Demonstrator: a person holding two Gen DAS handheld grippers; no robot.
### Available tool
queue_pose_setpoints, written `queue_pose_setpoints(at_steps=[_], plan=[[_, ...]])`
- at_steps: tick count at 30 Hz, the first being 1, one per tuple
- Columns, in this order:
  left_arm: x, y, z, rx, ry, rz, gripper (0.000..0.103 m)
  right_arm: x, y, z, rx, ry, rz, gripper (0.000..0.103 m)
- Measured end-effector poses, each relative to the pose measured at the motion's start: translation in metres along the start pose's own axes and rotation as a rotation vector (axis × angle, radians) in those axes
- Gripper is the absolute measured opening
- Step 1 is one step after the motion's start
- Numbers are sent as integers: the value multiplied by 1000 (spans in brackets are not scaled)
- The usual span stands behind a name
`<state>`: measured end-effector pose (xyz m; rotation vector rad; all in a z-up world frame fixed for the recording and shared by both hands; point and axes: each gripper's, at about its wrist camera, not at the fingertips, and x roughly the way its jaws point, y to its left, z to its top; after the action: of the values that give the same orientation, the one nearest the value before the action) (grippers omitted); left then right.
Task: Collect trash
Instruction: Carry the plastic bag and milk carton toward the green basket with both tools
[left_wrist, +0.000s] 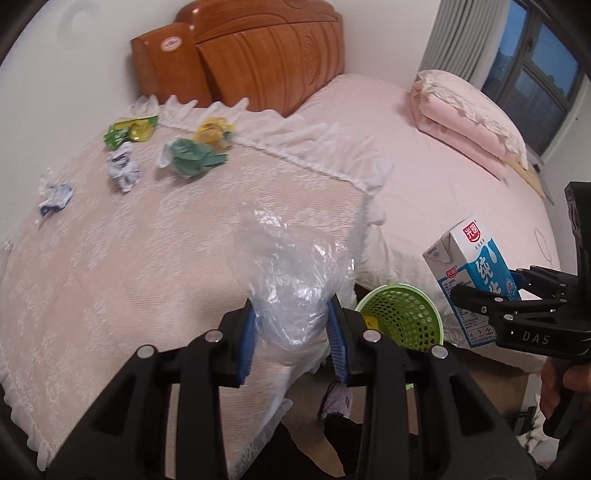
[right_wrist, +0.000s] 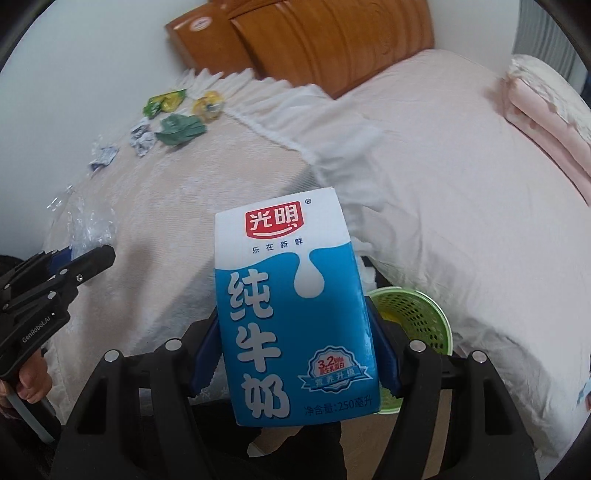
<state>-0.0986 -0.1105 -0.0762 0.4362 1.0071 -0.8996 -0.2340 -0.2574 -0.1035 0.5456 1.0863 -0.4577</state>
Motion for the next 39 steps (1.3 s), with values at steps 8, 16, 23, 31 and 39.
queue_pose_setpoints(at_steps=[8,16,23,31,39], plan=[[37,-115,8,192,47,-95,33,-14,-108,-42,170,11,-97,69],[53,-173,2,242,96,-128,33,-18,-158,-58,197,6,-94,69],[58,-192,0,237,104,-125,33,-20,-174,-58,186,5,-88,69],[60,-200,0,239,98,-118,33,-20,-180,-60,187,11,-87,69],[58,-208,-2,248,95,-121,35,-22,-181,-61,181,6,-86,69]])
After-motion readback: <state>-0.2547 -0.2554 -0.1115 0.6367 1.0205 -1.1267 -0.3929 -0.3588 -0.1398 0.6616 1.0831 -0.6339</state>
